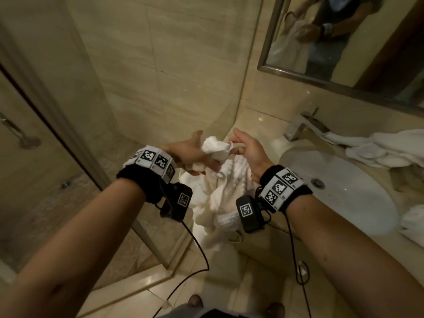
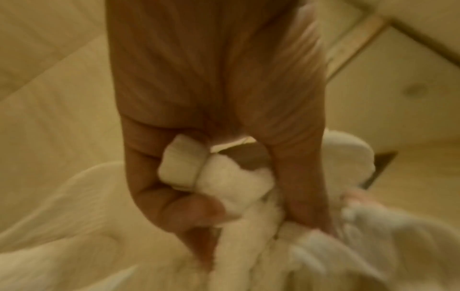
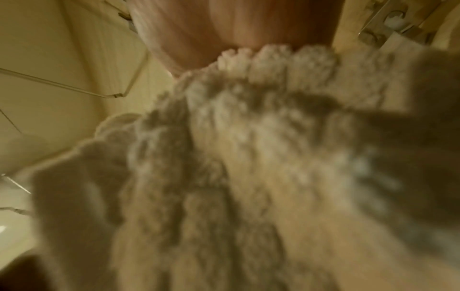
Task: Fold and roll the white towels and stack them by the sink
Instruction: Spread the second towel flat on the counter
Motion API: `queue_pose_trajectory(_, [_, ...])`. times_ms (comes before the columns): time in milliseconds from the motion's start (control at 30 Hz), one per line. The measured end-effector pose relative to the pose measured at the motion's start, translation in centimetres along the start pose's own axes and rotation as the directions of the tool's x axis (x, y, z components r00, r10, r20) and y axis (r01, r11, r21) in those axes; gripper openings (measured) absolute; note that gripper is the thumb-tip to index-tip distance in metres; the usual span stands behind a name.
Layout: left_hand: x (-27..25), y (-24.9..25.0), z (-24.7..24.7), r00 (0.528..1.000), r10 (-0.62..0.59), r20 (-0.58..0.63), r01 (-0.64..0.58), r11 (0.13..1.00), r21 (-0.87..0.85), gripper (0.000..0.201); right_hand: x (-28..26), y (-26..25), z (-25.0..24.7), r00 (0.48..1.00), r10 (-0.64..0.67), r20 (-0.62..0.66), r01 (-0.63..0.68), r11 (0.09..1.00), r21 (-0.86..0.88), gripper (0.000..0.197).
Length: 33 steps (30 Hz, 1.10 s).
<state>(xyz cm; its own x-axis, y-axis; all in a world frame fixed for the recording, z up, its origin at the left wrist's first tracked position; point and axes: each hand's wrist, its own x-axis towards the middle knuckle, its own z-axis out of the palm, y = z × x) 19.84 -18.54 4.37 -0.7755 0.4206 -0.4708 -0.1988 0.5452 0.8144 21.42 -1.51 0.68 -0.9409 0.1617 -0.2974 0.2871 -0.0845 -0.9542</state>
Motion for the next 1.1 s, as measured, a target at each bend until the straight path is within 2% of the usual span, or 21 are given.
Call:
queue_pose_trajectory(67, [0.4,0.1,0.6,0.999,0.03,0.043,-0.036,0.988,0.151,0.057,0.2,0.2,-0.3,0.999,0.031,-0.033,-0.03,0.999,0.025,0.042])
queue_pose_trajectory(100, [0.3,0.3,0.8,0.999,0.022,0.035,-0.031,0.961,0.276,0.045,0.4,0.5,-0.5,0.998,0.044,-0.047,-0.043,0.999,0.025,0.046])
queue_pose_trajectory(133, [0.4,0.5,0.9,1.0,0.024,0.011,-0.026,0.9,0.435,0.051,0.5,0.9,-0.8,0.996,0.053,-0.065,-0.052,0.999,0.016,0.048])
queue_pose_trajectory(200, [0.8,1.1,0.9,0.997,0.07,-0.041,-0.023,0.732,0.681,0.091,0.6,1.6,-1.3,0.992,0.053,-0.119,-0.054,0.999,-0.002,0.047])
queue_pose_trajectory(233, [1.2,1.4,0.9,0.995,0.104,-0.006,-0.067,0.684,0.726,0.109,0.5,1.9,-1.6,0.986,0.049,-0.157,-0.049,0.999,0.004,0.045])
queue_pose_trajectory(300, [1.4,2.2,1.7,0.971,0.155,0.184,-0.24,0.665,0.707,0.123,0.6,1.9,-2.1,0.976,0.061,-0.211,-0.044,0.996,0.083,0.041])
queue_pose_trajectory(333, [1.8,2.4,2.4,0.946,0.185,0.266,-0.318,0.682,0.658,0.121,0.7,1.8,-2.3,0.972,0.076,-0.223,-0.046,0.989,0.139,0.039])
queue_pose_trajectory(367, [2.2,2.5,3.2,0.927,0.239,0.29,-0.371,0.702,0.608,0.116,0.7,1.5,-2.5,0.97,0.088,-0.228,-0.046,0.982,0.181,0.037])
queue_pose_trajectory(433, [2.8,2.6,4.4,0.895,0.39,0.217,-0.442,0.708,0.551,0.096,0.5,0.8,-2.6,0.967,0.082,-0.241,-0.027,0.975,0.22,0.035])
queue_pose_trajectory(500, [3.3,2.6,5.0,0.851,0.492,0.186,-0.502,0.655,0.565,0.082,0.3,0.5,-2.9,0.964,0.038,-0.262,0.011,0.983,0.183,0.039])
queue_pose_trajectory(600, [4.2,2.3,4.7,0.827,0.54,0.155,-0.468,0.509,0.722,0.06,-0.7,0.5,-3.6,0.969,-0.052,-0.243,0.066,0.997,0.047,0.037])
queue_pose_trajectory(667, [4.5,2.0,4.4,0.804,0.587,0.098,-0.432,0.462,0.774,0.046,-1.6,0.5,-3.9,0.983,-0.104,-0.15,0.098,0.994,-0.046,0.041])
queue_pose_trajectory(767, [4.9,2.1,3.7,0.776,0.63,0.029,-0.428,0.493,0.757,0.03,-2.2,1.2,-3.9,0.99,-0.141,0.018,0.141,0.973,-0.182,0.065])
queue_pose_trajectory(867, [4.8,2.7,3.1,0.783,0.621,-0.022,-0.471,0.617,0.63,0.024,-1.9,2.6,-3.9,0.991,-0.082,0.105,0.114,0.929,-0.352,0.106])
queue_pose_trajectory(900, [4.7,3.0,2.9,0.795,0.606,-0.043,-0.469,0.657,0.59,0.024,-1.8,3.1,-3.9,0.991,-0.066,0.117,0.111,0.894,-0.433,0.113])
queue_pose_trajectory(933, [4.6,3.4,2.6,0.812,0.579,-0.066,-0.454,0.699,0.552,0.024,-1.9,3.6,-3.8,0.993,-0.065,0.102,0.108,0.856,-0.506,0.111])
queue_pose_trajectory(1000, [4.4,3.9,2.0,0.843,0.526,-0.116,-0.417,0.774,0.478,0.024,-2.0,4.5,-3.9,0.997,-0.072,0.005,0.061,0.799,-0.598,0.087])
queue_pose_trajectory(1033, [4.2,4.1,1.7,0.842,0.52,-0.142,-0.413,0.791,0.451,0.025,-1.9,4.9,-4.0,0.997,-0.061,-0.045,0.023,0.81,-0.586,0.068])
queue_pose_trajectory(1100, [4.0,4.2,1.0,0.795,0.571,-0.203,-0.425,0.764,0.486,0.028,-1.6,5.2,-4.2,0.997,-0.037,-0.072,-0.006,0.854,-0.52,0.04])
